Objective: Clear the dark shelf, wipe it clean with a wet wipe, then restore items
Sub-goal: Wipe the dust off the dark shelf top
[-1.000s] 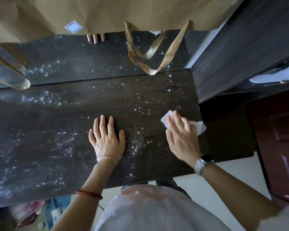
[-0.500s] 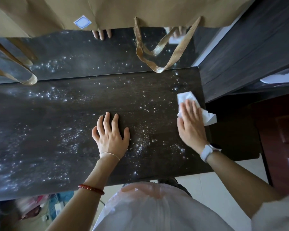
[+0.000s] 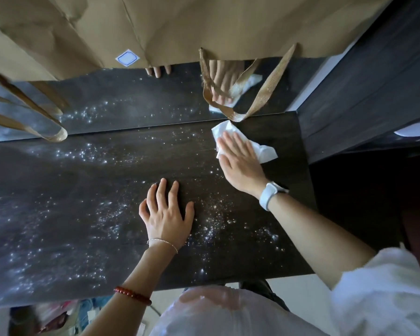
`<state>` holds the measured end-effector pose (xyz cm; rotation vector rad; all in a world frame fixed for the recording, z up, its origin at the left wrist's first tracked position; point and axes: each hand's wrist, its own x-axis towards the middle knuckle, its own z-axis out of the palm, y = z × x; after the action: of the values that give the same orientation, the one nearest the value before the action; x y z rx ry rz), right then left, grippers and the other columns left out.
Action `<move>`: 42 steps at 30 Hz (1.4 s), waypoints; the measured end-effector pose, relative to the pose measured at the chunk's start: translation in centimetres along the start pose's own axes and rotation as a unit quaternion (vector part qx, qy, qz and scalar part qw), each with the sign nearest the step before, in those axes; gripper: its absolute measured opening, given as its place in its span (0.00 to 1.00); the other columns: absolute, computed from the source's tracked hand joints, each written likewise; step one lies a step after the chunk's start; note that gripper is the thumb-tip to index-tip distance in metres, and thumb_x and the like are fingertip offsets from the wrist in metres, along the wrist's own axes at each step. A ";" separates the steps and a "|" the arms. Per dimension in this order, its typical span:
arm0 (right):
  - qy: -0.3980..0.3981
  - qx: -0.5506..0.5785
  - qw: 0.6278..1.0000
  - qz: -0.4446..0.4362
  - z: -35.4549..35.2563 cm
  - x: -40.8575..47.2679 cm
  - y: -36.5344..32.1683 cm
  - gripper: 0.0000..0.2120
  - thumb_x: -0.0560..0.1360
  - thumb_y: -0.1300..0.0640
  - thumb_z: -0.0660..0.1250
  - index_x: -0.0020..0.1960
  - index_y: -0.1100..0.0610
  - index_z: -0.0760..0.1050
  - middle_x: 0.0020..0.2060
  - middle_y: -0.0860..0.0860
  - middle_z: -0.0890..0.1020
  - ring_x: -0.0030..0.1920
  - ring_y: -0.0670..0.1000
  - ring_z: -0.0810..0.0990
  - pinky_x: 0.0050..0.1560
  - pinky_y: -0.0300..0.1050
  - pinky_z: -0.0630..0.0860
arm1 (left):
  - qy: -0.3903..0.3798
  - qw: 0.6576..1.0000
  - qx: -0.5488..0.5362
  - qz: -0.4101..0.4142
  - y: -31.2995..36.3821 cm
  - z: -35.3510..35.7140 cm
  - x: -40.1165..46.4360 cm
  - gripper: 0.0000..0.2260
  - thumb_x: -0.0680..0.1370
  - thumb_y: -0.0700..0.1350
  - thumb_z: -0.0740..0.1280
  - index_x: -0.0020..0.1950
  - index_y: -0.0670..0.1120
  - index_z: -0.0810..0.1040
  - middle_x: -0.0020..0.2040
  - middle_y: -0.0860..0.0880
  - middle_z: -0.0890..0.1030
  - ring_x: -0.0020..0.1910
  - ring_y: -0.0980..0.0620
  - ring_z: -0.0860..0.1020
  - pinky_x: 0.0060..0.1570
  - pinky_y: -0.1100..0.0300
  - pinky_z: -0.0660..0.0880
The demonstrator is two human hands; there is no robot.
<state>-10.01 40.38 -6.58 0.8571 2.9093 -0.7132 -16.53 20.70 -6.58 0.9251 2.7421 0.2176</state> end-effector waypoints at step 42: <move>0.049 -0.035 0.981 0.184 -0.4 -9.6 6.0 0.29 0.78 0.46 0.38 0.72 0.61 0.58 0.72 0.61 0.60 0.72 0.62 0.57 0.71 0.60 0.55 | 0.015 0.998 -0.054 -0.010 0.0 -0.5 -0.1 0.25 0.73 0.54 0.51 0.67 0.49 0.69 0.71 0.45 0.65 0.70 0.44 0.57 0.65 0.44 0.54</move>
<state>1.35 40.15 -7.29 1.4057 2.7142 -0.5448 -16.57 20.59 -6.07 0.8733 2.7348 0.3760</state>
